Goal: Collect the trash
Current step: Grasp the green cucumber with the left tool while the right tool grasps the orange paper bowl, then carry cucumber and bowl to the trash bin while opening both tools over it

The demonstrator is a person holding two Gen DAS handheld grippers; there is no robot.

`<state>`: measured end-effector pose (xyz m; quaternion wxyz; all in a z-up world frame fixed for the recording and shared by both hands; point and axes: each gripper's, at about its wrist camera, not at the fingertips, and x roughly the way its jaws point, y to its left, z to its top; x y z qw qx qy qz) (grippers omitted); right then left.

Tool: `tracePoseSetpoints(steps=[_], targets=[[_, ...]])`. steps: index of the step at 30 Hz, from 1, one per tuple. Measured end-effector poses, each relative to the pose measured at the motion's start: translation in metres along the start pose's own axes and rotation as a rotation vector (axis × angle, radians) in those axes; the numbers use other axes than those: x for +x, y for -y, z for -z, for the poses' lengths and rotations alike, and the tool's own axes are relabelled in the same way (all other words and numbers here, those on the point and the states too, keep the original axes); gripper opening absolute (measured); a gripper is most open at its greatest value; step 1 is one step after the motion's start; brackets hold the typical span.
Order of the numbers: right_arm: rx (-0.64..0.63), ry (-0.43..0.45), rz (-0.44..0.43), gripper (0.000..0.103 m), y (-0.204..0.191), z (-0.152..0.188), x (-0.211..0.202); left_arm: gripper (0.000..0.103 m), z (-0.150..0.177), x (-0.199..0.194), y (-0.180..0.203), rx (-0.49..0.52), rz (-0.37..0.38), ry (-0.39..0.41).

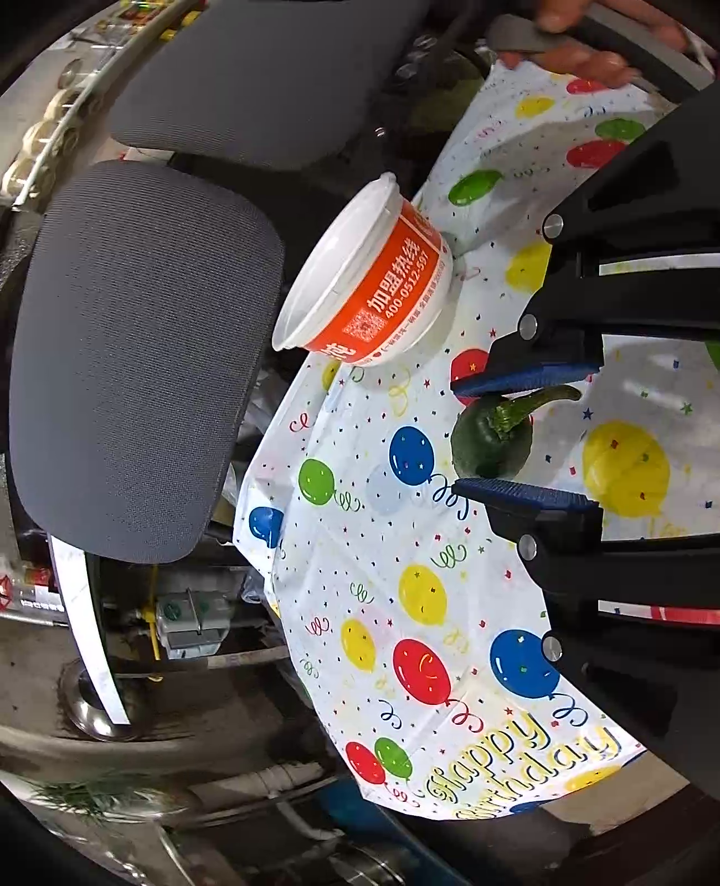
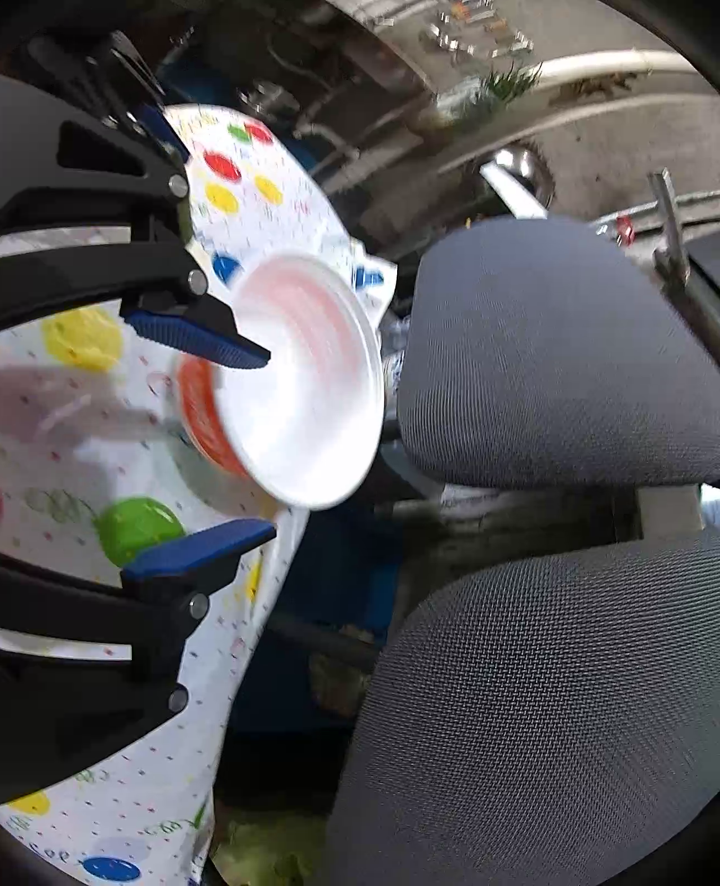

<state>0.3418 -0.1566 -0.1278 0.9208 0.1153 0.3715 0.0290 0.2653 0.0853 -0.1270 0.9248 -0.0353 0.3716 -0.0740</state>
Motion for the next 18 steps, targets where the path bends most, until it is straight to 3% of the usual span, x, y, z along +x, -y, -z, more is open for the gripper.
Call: tracePoseSetpoints(steps=[7, 15, 18], targets=[[-0.004, -0.059, 0.047, 0.053, -0.003, 0.001, 0.026, 0.033, 0.016, 0.017, -0.015, -0.003, -0.013, -0.130], [0.000, -0.080, 0.067, 0.052, -0.006, 0.001, 0.030, 0.037, 0.018, 0.037, -0.014, 0.026, -0.020, -0.194], [0.021, -0.082, 0.089, 0.055, 0.002, 0.003, 0.027, 0.036, 0.018, 0.036, -0.014, 0.025, -0.029, -0.173]])
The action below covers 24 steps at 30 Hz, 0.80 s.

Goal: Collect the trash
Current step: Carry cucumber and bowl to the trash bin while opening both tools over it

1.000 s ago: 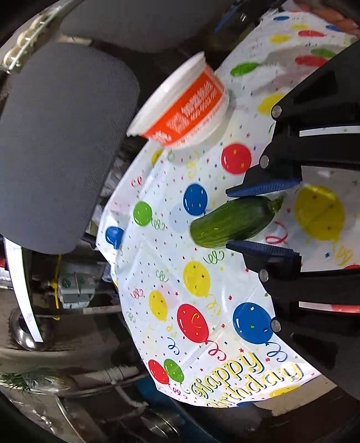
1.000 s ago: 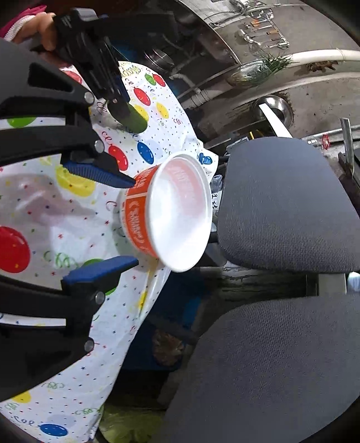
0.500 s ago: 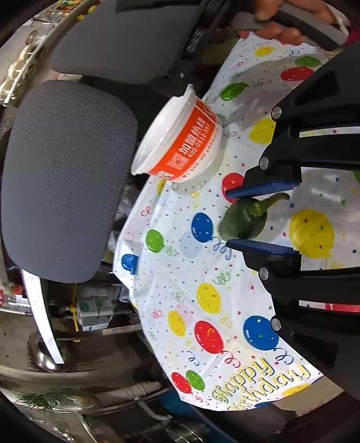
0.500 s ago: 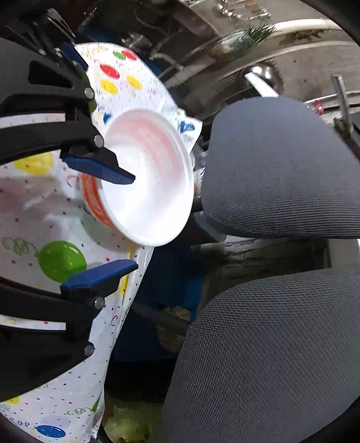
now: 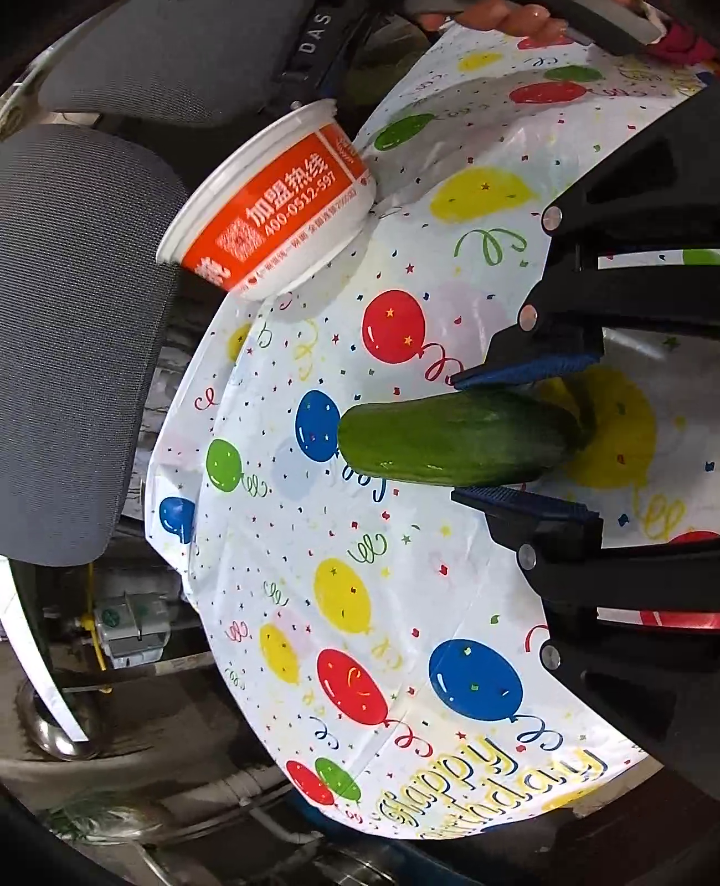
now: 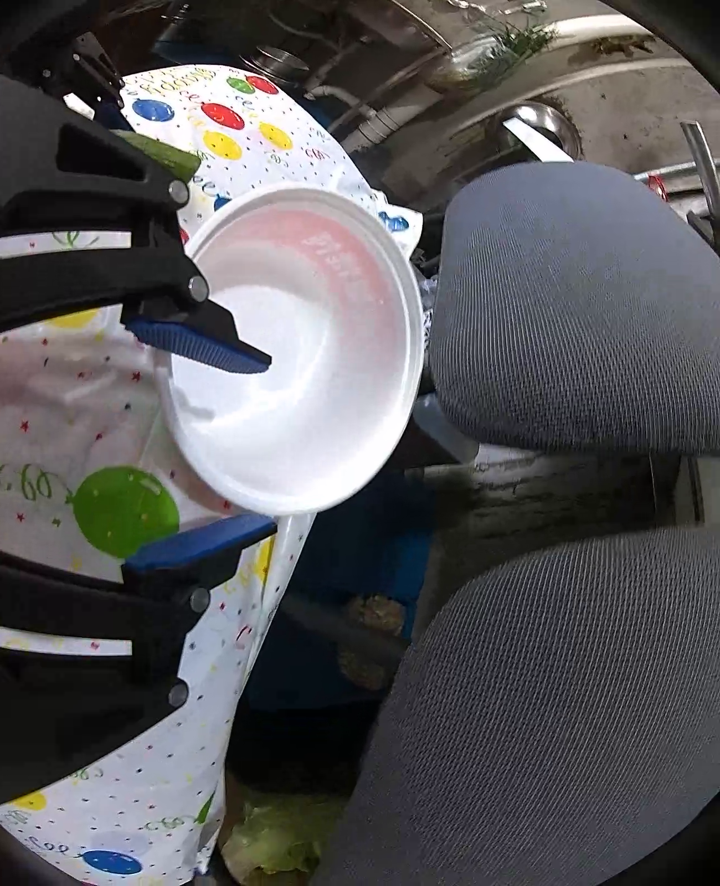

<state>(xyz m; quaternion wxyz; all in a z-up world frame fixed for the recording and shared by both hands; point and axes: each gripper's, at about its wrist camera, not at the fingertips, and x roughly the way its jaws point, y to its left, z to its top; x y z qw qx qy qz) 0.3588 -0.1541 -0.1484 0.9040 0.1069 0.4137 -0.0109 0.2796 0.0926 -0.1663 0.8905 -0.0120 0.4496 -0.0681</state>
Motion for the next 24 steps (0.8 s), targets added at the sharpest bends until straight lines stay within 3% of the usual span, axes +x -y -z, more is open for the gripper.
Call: tracePoseSetpoints(steps=[2, 9, 14, 16, 24], targets=[[0.021, -0.011, 0.001, 0.061, 0.006, 0.002, 0.001, 0.036, 0.001, 0.000, 0.001, 0.008, -0.003, 0.000], [0.106, -0.057, -0.081, 0.061, 0.015, 0.003, 0.004, 0.034, -0.001, -0.002, -0.001, 0.002, 0.015, 0.005], [0.098, -0.009, -0.078, 0.016, 0.012, -0.001, -0.010, 0.034, 0.004, -0.013, 0.002, 0.012, 0.033, 0.034], [0.089, 0.004, -0.087, 0.008, 0.011, -0.002, -0.017, 0.034, 0.004, -0.019, 0.005, 0.015, 0.052, 0.045], [0.059, 0.042, -0.109, 0.005, 0.010, 0.005, -0.063, 0.034, 0.007, -0.044, 0.014, 0.018, 0.084, 0.074]])
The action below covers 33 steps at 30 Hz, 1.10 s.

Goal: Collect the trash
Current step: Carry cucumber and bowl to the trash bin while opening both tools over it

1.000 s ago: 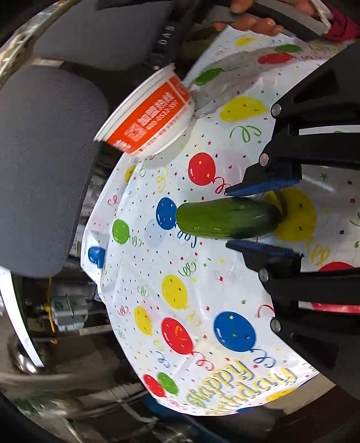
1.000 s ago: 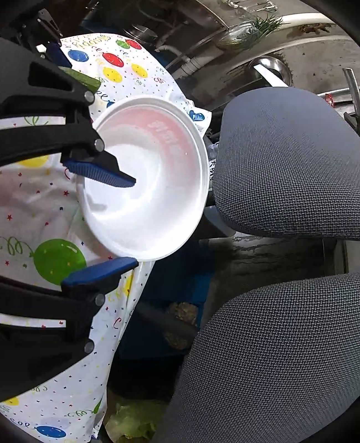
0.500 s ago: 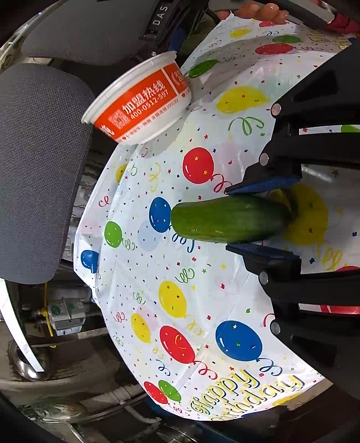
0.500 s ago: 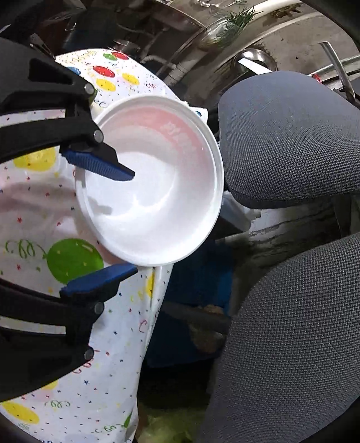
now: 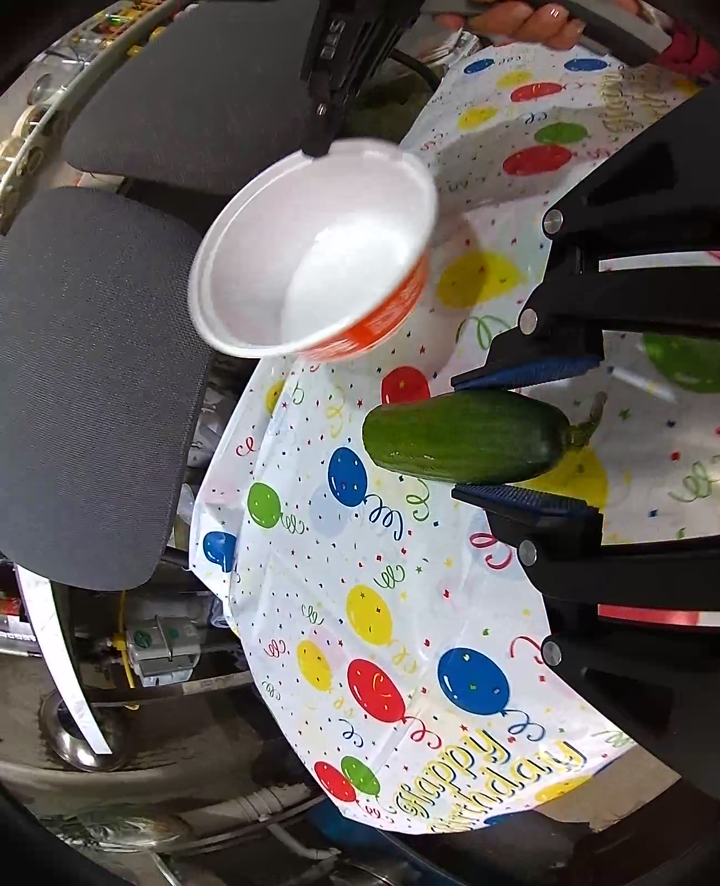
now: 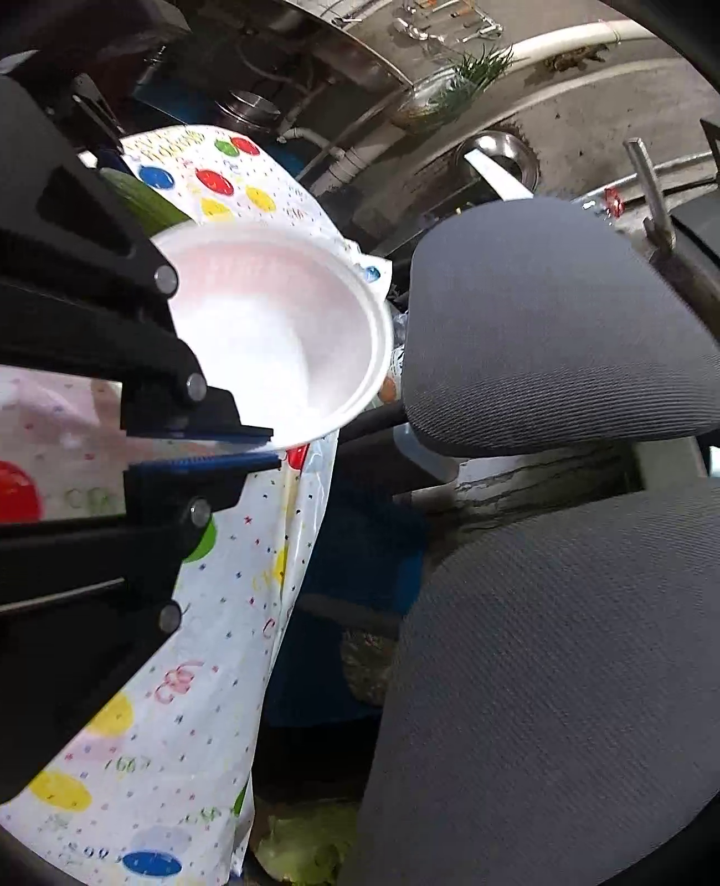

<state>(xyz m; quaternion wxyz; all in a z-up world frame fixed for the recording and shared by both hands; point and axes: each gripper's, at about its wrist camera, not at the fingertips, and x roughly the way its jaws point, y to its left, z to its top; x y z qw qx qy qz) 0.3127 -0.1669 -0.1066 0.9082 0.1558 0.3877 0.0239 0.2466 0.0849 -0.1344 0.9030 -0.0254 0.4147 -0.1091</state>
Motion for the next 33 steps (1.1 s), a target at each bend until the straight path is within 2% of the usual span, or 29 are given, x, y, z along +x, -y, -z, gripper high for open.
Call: tracePoseSetpoints(steps=[7, 13, 19, 24, 28, 30, 31, 33], targets=[[0.059, 0.017, 0.020, 0.005, 0.025, 0.017, -0.072, 0.034, 0.008, -0.034, 0.017, 0.023, 0.039, 0.037], [0.153, 0.025, 0.087, 0.005, 0.072, 0.056, -0.136, 0.034, 0.024, -0.063, 0.068, 0.114, 0.164, 0.050], [0.290, 0.047, 0.186, 0.005, 0.132, 0.111, -0.206, 0.034, 0.051, -0.075, 0.131, 0.218, 0.277, 0.014], [0.367, 0.054, 0.233, 0.005, 0.166, 0.139, -0.236, 0.034, 0.073, -0.082, 0.183, 0.303, 0.359, -0.003], [0.376, 0.028, 0.272, 0.006, 0.189, 0.152, -0.236, 0.034, 0.087, -0.080, 0.216, 0.341, 0.396, -0.023], [0.367, 0.022, 0.294, 0.009, 0.194, 0.155, -0.233, 0.034, 0.092, -0.076, 0.229, 0.357, 0.392, -0.027], [0.355, 0.014, 0.295, 0.014, 0.195, 0.156, -0.230, 0.034, 0.094, -0.074, 0.232, 0.359, 0.388, -0.029], [0.333, 0.002, 0.286, 0.040, 0.196, 0.157, -0.226, 0.034, 0.096, -0.071, 0.238, 0.361, 0.377, -0.033]])
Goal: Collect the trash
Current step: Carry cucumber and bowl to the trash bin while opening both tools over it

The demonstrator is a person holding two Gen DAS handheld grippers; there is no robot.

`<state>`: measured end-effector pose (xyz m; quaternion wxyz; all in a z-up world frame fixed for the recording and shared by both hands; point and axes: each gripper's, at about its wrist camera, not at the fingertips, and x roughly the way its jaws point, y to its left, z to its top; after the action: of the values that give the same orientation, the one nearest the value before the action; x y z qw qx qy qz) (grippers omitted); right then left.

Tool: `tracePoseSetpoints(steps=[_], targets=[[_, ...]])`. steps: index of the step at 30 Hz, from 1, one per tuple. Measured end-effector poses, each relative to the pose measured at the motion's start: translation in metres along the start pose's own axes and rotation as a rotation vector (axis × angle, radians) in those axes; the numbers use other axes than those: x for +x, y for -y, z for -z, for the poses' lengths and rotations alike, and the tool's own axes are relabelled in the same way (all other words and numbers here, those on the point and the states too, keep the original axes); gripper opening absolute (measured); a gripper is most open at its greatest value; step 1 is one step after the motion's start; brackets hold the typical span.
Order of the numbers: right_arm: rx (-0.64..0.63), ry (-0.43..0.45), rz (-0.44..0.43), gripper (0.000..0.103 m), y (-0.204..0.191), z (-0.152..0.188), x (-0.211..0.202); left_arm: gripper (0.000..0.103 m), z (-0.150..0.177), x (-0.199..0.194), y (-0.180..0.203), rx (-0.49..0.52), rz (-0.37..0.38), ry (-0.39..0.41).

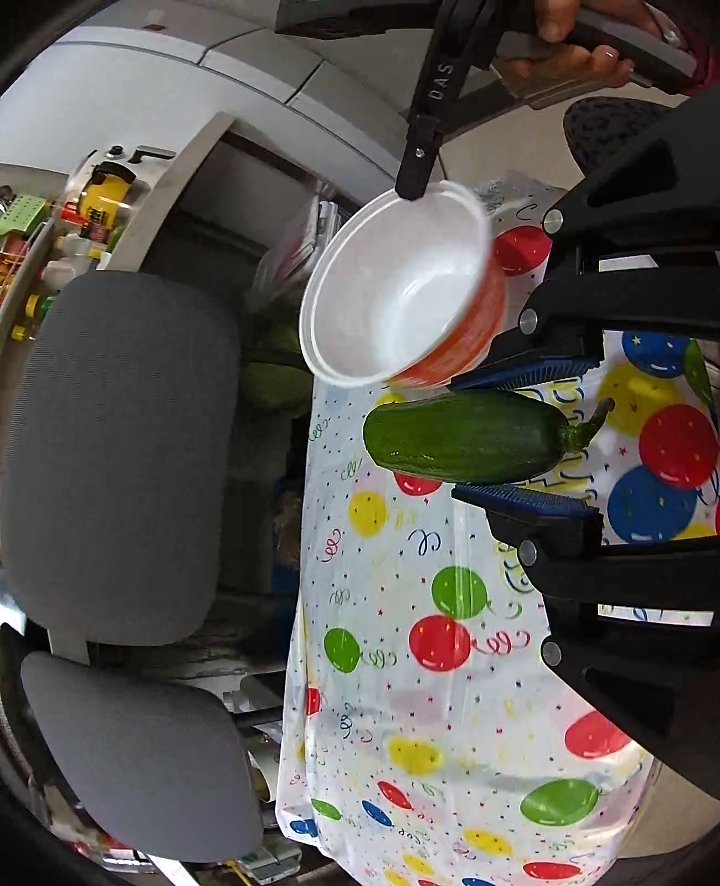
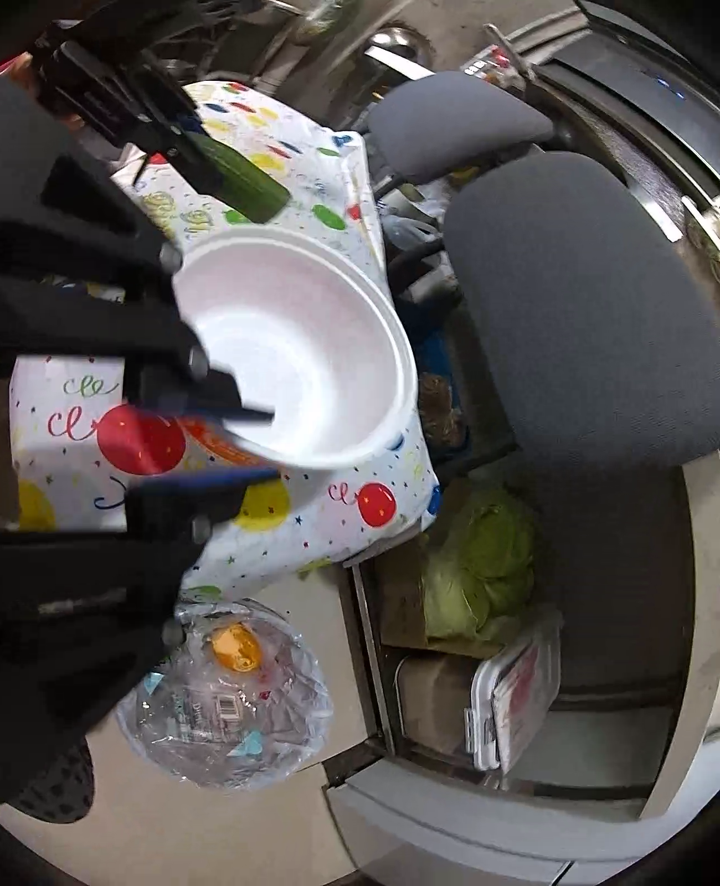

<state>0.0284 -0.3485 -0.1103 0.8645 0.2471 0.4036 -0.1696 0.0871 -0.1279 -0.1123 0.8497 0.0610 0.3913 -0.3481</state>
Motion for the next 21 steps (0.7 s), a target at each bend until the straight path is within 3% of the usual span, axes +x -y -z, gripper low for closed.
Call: tracePoseSetpoints(steps=[1, 10, 16, 21], targets=[[-0.013, 0.001, 0.007, 0.052, -0.002, 0.000, 0.002, 0.034, 0.000, 0.003, 0.001, 0.000, -0.008, -0.005], [0.001, 0.010, -0.002, 0.052, 0.002, -0.007, 0.013, 0.034, -0.002, 0.001, -0.004, -0.010, -0.028, 0.016], [0.000, -0.003, 0.026, 0.008, -0.004, -0.005, 0.019, 0.034, -0.001, 0.000, -0.007, -0.021, 0.005, 0.036], [0.022, 0.065, 0.025, 0.006, 0.000, -0.003, -0.006, 0.034, -0.001, -0.016, -0.001, -0.011, 0.042, 0.072]])
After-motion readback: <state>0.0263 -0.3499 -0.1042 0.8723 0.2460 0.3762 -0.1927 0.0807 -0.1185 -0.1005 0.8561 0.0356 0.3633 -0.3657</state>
